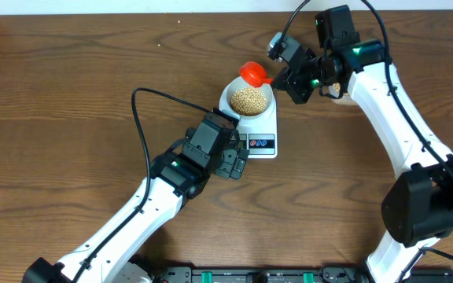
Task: Scoop item into bowl and weigh 50g on scale
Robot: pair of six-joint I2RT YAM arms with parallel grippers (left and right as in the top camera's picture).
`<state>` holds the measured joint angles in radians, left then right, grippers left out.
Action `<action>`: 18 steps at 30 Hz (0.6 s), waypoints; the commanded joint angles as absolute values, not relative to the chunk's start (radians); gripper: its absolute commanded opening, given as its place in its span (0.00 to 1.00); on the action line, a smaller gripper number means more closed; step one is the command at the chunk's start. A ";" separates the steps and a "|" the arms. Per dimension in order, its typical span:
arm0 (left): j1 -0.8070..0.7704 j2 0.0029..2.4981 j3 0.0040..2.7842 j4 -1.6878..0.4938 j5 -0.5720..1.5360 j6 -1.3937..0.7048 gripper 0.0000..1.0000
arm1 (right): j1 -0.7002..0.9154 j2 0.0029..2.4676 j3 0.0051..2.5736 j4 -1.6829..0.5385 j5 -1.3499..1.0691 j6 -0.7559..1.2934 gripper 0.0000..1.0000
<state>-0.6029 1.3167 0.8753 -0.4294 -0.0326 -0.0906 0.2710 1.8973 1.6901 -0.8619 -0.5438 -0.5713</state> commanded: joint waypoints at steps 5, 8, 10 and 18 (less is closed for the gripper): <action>-0.598 1.319 0.865 -0.429 -0.042 -0.092 0.98 | 0.279 1.901 1.657 -0.812 -0.492 -0.585 0.01; -0.598 1.319 0.865 -0.429 -0.042 -0.092 0.98 | 0.283 1.903 1.639 -0.788 -0.491 -0.585 0.01; -0.598 1.319 0.865 -0.429 -0.042 -0.091 0.98 | 0.289 1.903 1.629 -0.771 -0.491 -0.580 0.01; -0.598 1.320 0.865 -0.429 -0.042 -0.091 0.98 | 0.314 1.926 1.621 -0.759 -0.469 -0.574 0.01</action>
